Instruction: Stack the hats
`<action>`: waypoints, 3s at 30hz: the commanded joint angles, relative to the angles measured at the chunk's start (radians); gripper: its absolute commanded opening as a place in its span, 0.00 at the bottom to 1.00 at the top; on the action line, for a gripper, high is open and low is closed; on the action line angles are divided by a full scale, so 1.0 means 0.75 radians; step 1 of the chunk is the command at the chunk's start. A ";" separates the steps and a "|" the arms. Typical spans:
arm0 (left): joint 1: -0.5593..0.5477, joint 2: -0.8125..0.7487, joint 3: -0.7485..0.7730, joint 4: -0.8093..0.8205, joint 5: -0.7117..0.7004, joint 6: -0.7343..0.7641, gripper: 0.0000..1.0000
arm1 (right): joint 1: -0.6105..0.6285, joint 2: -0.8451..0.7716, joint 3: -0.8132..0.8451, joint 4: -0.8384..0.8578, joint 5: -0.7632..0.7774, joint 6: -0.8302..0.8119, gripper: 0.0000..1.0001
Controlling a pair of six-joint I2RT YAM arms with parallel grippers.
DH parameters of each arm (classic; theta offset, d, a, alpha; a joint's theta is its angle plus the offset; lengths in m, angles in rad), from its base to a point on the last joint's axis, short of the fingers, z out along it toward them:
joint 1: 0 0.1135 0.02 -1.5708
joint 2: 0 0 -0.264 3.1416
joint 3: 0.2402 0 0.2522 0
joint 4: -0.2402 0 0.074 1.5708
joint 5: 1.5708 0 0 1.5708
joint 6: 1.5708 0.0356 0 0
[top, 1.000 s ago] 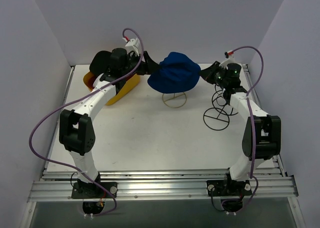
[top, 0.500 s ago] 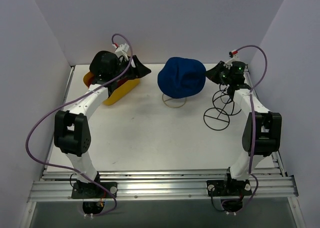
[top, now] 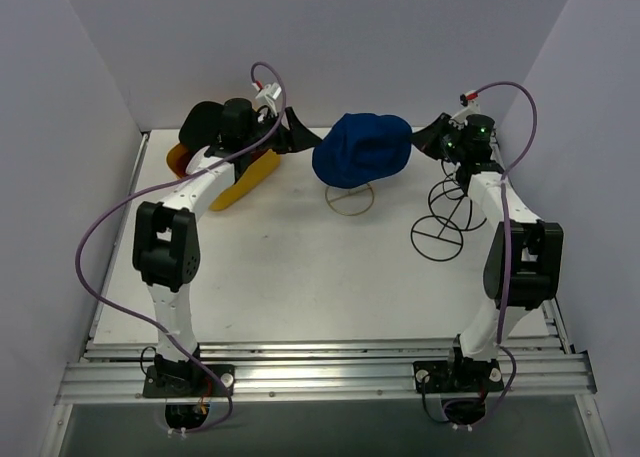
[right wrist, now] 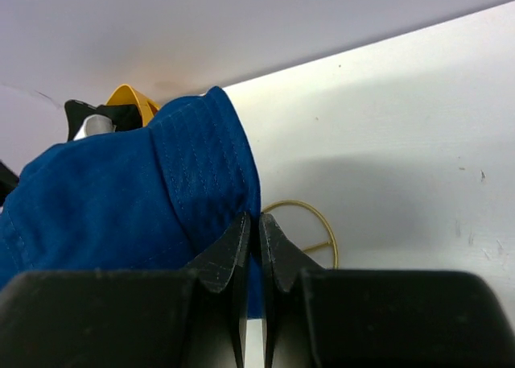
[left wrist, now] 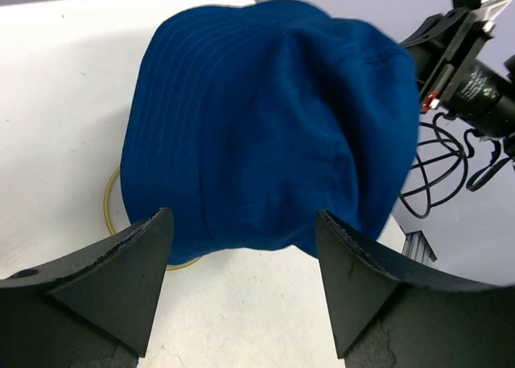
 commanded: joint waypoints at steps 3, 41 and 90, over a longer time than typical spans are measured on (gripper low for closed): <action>0.002 0.116 0.169 0.021 0.043 -0.042 0.79 | 0.013 0.065 0.162 0.100 -0.051 0.044 0.00; -0.069 -0.191 0.171 -0.324 -0.501 0.187 0.79 | 0.072 0.376 0.612 -0.530 0.274 -0.052 0.21; 0.262 -0.332 0.102 -0.768 -0.814 0.191 0.80 | 0.737 0.253 0.806 -0.726 0.730 -0.692 0.45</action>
